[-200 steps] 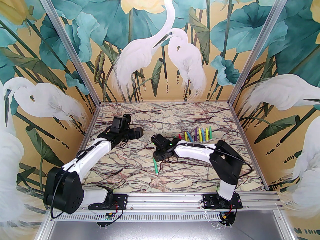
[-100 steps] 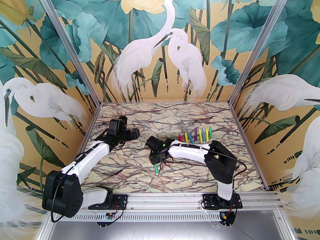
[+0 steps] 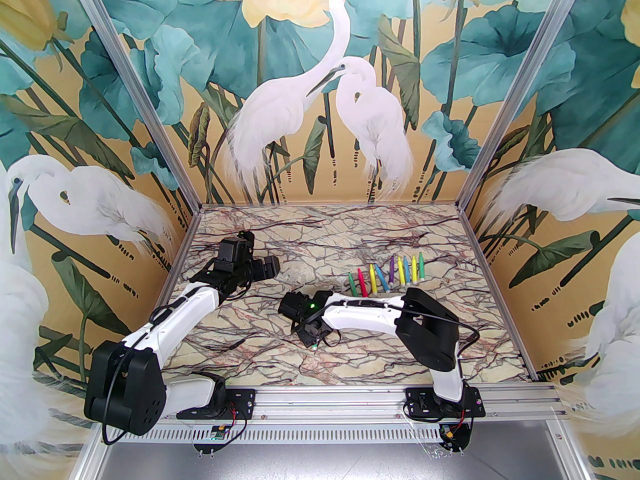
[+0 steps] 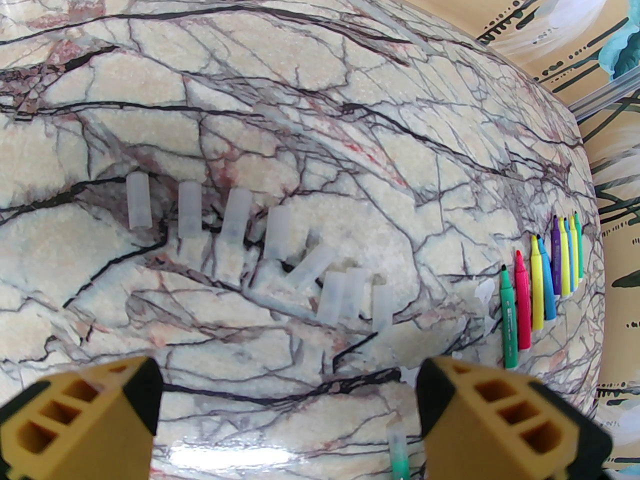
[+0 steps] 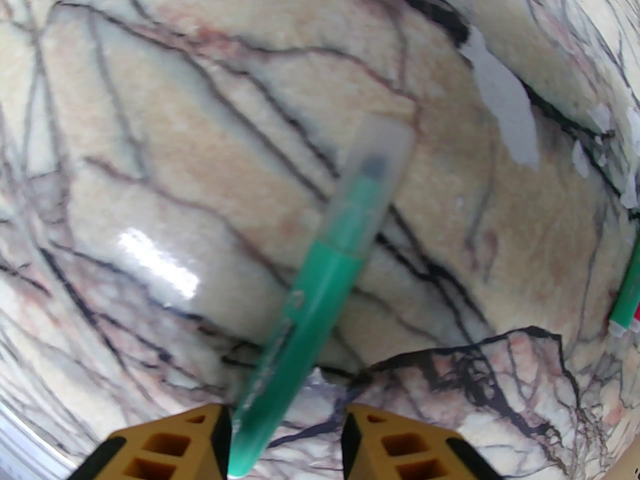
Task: Open the pen caps
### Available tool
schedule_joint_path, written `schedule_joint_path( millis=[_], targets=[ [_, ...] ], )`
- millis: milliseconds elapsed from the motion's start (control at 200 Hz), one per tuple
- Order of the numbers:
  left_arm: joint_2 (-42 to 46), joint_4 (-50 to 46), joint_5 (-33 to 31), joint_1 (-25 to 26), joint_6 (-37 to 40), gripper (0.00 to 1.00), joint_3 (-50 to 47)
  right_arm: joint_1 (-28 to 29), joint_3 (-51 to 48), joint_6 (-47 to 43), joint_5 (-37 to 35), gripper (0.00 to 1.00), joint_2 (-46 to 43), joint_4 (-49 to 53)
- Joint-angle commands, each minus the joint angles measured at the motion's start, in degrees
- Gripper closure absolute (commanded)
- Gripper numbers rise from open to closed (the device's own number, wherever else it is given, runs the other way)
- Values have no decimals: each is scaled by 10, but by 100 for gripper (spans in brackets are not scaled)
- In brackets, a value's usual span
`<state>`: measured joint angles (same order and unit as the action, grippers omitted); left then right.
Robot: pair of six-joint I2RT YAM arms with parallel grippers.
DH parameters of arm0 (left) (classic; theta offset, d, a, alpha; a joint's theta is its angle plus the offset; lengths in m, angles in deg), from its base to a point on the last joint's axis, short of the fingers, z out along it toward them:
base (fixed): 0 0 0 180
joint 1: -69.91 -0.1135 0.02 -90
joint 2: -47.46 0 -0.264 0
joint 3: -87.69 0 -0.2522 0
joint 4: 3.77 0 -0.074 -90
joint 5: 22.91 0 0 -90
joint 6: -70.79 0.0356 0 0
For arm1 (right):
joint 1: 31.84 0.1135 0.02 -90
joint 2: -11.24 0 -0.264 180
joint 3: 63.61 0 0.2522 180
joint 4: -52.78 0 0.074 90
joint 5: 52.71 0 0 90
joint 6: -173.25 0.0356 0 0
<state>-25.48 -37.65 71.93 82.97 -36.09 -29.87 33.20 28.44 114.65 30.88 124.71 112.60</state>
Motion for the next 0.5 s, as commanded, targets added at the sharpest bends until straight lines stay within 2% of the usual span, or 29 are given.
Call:
schedule_joint_path(
  millis=[0,260,495],
  targets=[
    [30,-12,-3,-4,4,11,-3,2,12,5,-26,59,20,24],
    [37,-17,18,-4,2,11,-6,-5,9,-10,-39,68,37,31],
    [52,-15,44,-3,-7,11,-18,-36,-23,-23,-28,79,39,5]
  ],
)
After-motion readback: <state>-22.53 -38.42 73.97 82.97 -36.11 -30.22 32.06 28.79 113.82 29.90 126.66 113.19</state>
